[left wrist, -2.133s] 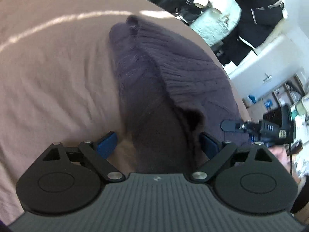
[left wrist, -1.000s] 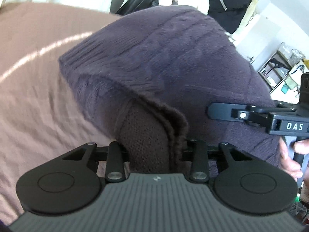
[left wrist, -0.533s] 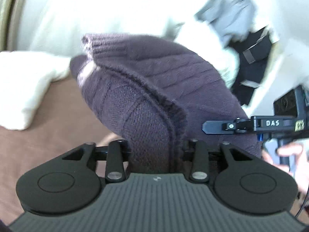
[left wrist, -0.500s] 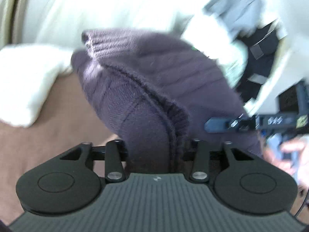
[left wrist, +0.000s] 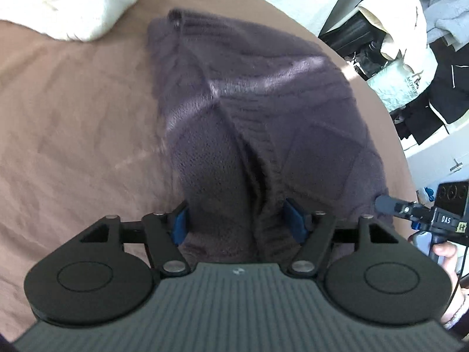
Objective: Fold clothes
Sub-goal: 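Lift the folded sweater with both grippers and place it on the white garment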
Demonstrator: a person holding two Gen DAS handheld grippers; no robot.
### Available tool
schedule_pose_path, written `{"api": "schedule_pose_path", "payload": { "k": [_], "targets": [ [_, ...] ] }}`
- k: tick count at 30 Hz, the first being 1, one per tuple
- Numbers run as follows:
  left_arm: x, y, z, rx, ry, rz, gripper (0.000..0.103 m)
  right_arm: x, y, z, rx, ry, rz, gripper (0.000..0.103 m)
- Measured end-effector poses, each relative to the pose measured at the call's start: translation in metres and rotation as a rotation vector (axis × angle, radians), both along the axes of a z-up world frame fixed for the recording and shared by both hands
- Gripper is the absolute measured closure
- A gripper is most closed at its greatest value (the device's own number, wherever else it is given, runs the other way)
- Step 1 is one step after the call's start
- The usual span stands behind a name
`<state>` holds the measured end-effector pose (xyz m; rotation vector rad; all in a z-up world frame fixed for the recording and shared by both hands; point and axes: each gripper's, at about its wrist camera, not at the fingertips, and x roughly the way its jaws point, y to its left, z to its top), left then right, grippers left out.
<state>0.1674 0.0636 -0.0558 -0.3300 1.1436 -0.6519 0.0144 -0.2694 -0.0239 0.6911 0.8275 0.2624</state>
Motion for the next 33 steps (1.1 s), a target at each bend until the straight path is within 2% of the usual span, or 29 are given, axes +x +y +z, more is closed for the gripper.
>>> {"api": "schedule_pose_path", "payload": {
  "k": [3,4,5,6,7,10,13,16,19,22,26,28,31,33],
  "targets": [
    [-0.001,-0.024,-0.016,-0.029,-0.022,-0.013,0.033,0.029,0.018,-0.009,-0.068,0.024,0.093,0.02],
    [-0.004,-0.031,-0.021,-0.011,-0.054,-0.031,0.041,0.034,0.026,-0.009,-0.114,0.01,0.108,0.025],
    [-0.005,-0.039,-0.023,0.007,-0.098,-0.029,0.047,0.039,0.034,-0.01,-0.16,-0.005,0.122,0.039],
    [-0.006,-0.043,-0.02,-0.002,-0.122,-0.015,0.059,0.038,0.04,-0.007,-0.208,-0.023,0.109,0.049],
    [-0.008,-0.043,-0.013,-0.009,-0.144,0.006,0.065,0.035,0.046,0.001,-0.25,-0.044,0.094,0.052],
    [-0.026,-0.053,0.021,0.058,-0.303,0.013,0.068,0.025,0.078,0.037,-0.42,-0.109,0.102,0.056],
    [-0.046,-0.067,0.048,0.104,-0.437,0.004,0.068,0.028,0.12,0.075,-0.651,-0.117,0.201,0.056],
    [-0.058,-0.049,0.065,0.029,-0.436,0.047,0.069,0.037,0.153,0.12,-0.813,-0.13,0.323,0.056],
    [-0.071,-0.031,0.083,-0.038,-0.461,0.082,0.069,0.045,0.169,0.16,-0.852,-0.125,0.43,0.056],
    [-0.08,-0.019,0.098,-0.083,-0.493,0.112,0.069,0.058,0.181,0.184,-0.895,-0.073,0.472,0.056],
    [-0.08,-0.004,0.107,-0.104,-0.5,0.177,0.069,0.074,0.201,0.203,-0.937,-0.007,0.524,0.056],
    [-0.079,0.009,0.112,-0.107,-0.488,0.233,0.069,0.079,0.214,0.207,-0.948,-0.008,0.539,0.056],
    [-0.078,0.022,0.124,-0.024,-0.532,0.289,0.069,0.081,0.222,0.211,-0.905,-0.093,0.521,0.057],
    [-0.081,0.031,0.14,0.057,-0.564,0.335,0.069,0.077,0.222,0.21,-0.83,-0.168,0.483,0.057]
  ]
}}
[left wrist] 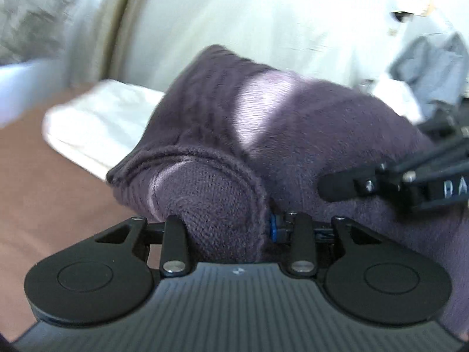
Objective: Fold clothes
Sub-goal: 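Lift the folded sweater with both grippers and place it on the white garment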
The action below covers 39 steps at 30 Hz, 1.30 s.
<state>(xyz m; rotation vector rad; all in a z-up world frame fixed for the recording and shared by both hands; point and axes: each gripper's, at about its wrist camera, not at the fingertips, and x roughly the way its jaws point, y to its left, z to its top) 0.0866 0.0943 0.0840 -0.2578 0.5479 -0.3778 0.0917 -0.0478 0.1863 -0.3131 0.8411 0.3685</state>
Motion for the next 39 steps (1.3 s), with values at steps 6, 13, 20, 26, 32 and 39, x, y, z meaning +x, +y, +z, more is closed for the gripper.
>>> {"api": "schedule_pose_path", "payload": {
  "k": [6,13,20,26,32,39],
  "targets": [
    [0.006,0.037,0.044,0.199,-0.095,0.109,0.069,-0.003,0.007,-0.016,0.274,-0.192,0.049,0.057],
    [0.121,0.032,0.141,0.578,-0.151,0.109,0.066,0.074,0.0,-0.016,0.604,-0.428,-0.012,0.057],
    [0.276,0.06,0.071,0.61,0.143,0.242,0.022,0.199,-0.019,-0.106,0.862,-0.305,-0.35,0.024],
    [0.219,0.114,-0.053,0.253,0.176,0.658,0.013,0.228,-0.047,-0.202,0.902,-0.113,-0.306,0.017],
    [0.183,0.154,-0.095,-0.265,0.191,0.69,0.012,0.186,-0.05,-0.21,0.957,-0.09,-0.287,0.015],
    [0.176,0.154,-0.075,-0.268,0.219,0.544,0.015,0.188,-0.01,-0.188,0.717,-0.195,-0.238,0.073]
  ]
}}
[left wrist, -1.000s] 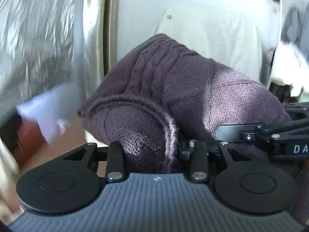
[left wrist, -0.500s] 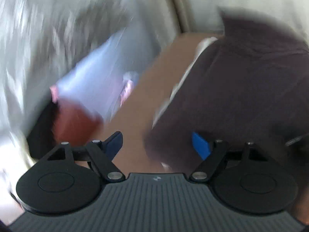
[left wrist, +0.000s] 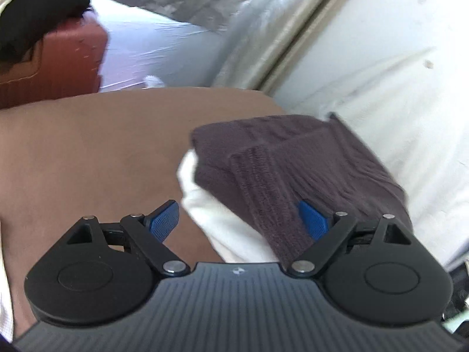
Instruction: Fold clothes
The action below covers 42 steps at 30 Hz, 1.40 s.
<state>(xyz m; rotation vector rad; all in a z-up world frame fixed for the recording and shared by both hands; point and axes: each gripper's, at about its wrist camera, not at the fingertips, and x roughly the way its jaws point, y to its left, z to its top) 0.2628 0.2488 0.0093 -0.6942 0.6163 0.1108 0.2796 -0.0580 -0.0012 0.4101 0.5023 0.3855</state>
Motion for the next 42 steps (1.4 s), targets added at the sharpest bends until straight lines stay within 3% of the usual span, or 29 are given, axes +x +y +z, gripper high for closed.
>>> {"api": "schedule_pose_path", "payload": {
  "k": [2,3,4,6,8,11,15,21,25,31,37,42],
  "targets": [
    [0.002,0.002,0.005,-0.078,-0.005,-0.012,0.015,-0.024,0.004,0.023,-0.075,-0.075,-0.061,0.078],
    [0.003,0.004,0.008,-0.108,-0.011,-0.022,0.015,-0.036,0.016,0.027,-0.222,-0.125,-0.139,0.078],
    [0.003,0.004,0.011,-0.123,-0.012,-0.033,0.015,-0.035,0.019,0.016,-0.246,-0.084,-0.17,0.077],
    [-0.001,-0.01,0.014,-0.022,0.05,-0.049,0.014,-0.032,0.026,-0.004,-0.288,-0.001,-0.231,0.07],
    [-0.011,-0.021,0.017,0.064,0.135,-0.052,0.014,-0.045,0.011,-0.011,-0.147,0.032,-0.249,0.061],
    [-0.033,-0.023,0.027,0.072,0.141,-0.087,0.014,-0.08,-0.003,-0.009,-0.019,0.033,-0.282,0.047],
    [-0.057,-0.028,0.036,0.184,0.14,-0.105,0.013,-0.136,-0.003,0.013,-0.045,-0.036,-0.229,0.042],
    [-0.106,-0.051,0.053,0.361,0.144,-0.156,0.012,-0.199,-0.009,0.051,-0.213,-0.105,-0.258,0.031],
    [-0.144,-0.068,0.058,0.386,0.134,-0.193,0.01,-0.225,-0.011,0.062,-0.266,-0.106,-0.276,0.029],
    [-0.168,-0.09,0.063,0.442,0.083,-0.256,0.007,-0.259,-0.005,0.074,-0.292,-0.105,-0.301,0.028],
    [-0.189,-0.099,0.049,0.406,0.048,-0.278,0.005,-0.284,-0.013,0.078,-0.322,-0.094,-0.358,0.026],
    [-0.216,-0.109,0.05,0.439,-0.005,-0.311,0.005,-0.297,-0.024,0.08,-0.357,-0.025,-0.413,0.025]
  ]
}}
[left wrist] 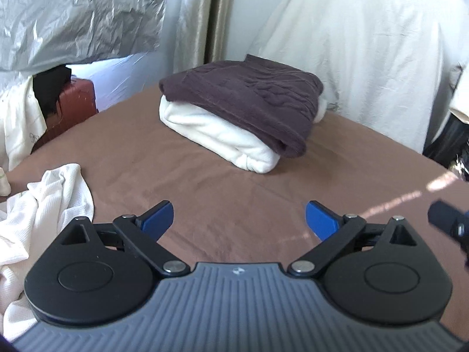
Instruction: Fold clothes
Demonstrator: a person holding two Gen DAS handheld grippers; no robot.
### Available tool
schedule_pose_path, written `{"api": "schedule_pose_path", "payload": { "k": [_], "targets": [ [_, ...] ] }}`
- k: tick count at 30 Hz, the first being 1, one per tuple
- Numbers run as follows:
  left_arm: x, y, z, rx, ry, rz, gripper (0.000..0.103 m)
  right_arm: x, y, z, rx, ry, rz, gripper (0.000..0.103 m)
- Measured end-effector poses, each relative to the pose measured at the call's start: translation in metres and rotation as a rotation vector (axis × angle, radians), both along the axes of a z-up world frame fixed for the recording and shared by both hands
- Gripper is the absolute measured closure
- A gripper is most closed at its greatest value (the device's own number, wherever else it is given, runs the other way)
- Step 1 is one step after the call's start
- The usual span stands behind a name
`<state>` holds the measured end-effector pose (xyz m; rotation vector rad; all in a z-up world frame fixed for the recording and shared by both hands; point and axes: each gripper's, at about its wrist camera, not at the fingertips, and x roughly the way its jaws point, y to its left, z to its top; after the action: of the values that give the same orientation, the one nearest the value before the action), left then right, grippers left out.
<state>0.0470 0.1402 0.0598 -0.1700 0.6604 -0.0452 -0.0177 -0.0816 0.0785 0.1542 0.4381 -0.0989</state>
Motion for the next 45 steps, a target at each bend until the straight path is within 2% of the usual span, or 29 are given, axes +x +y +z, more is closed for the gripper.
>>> {"api": "schedule_pose_path", "payload": {
  "k": [4,6,8,11,15,18,22,29,32,36,39,42,45],
  "targets": [
    [-0.027,-0.009,-0.002,0.025,0.0,-0.079,0.005,-0.012,-0.006,0.001,0.029,0.029,-0.027,0.025],
    [-0.043,-0.015,-0.003,0.051,-0.012,-0.107,0.005,-0.022,-0.007,-0.001,0.005,0.024,-0.034,0.025],
    [-0.055,-0.019,-0.004,0.083,-0.018,-0.121,0.005,-0.032,-0.009,-0.005,-0.022,0.017,-0.056,0.025],
    [-0.065,-0.023,-0.003,0.107,-0.036,-0.129,0.005,-0.047,-0.012,-0.005,0.001,0.004,-0.085,0.025],
    [-0.066,-0.021,-0.001,0.061,-0.058,-0.132,0.002,-0.051,-0.001,0.001,-0.065,-0.013,-0.068,0.018],
    [-0.06,-0.025,-0.004,0.092,-0.047,-0.122,0.001,-0.049,0.005,0.0,-0.073,-0.014,-0.04,0.016],
    [-0.055,-0.036,-0.011,0.176,-0.052,-0.099,0.001,-0.047,0.006,-0.008,-0.079,0.005,-0.047,0.015],
    [-0.053,-0.049,-0.022,0.225,-0.035,-0.138,0.002,-0.045,-0.008,-0.012,-0.05,0.033,-0.105,0.015],
    [-0.05,-0.048,-0.023,0.223,-0.054,-0.085,0.002,-0.047,-0.013,-0.009,-0.038,0.032,-0.134,0.015],
    [-0.038,-0.05,-0.03,0.297,-0.065,-0.071,0.001,-0.048,-0.018,-0.008,0.013,0.038,-0.146,0.015],
    [-0.025,-0.045,-0.037,0.282,-0.027,-0.039,0.002,-0.048,-0.024,-0.006,0.113,0.08,-0.169,0.015],
    [-0.018,-0.044,-0.04,0.281,-0.019,-0.027,0.002,-0.051,-0.031,-0.004,0.227,0.07,-0.158,0.015],
    [-0.016,-0.047,-0.043,0.301,-0.018,-0.028,0.001,-0.052,-0.034,-0.004,0.259,0.082,-0.174,0.015]
  ]
}}
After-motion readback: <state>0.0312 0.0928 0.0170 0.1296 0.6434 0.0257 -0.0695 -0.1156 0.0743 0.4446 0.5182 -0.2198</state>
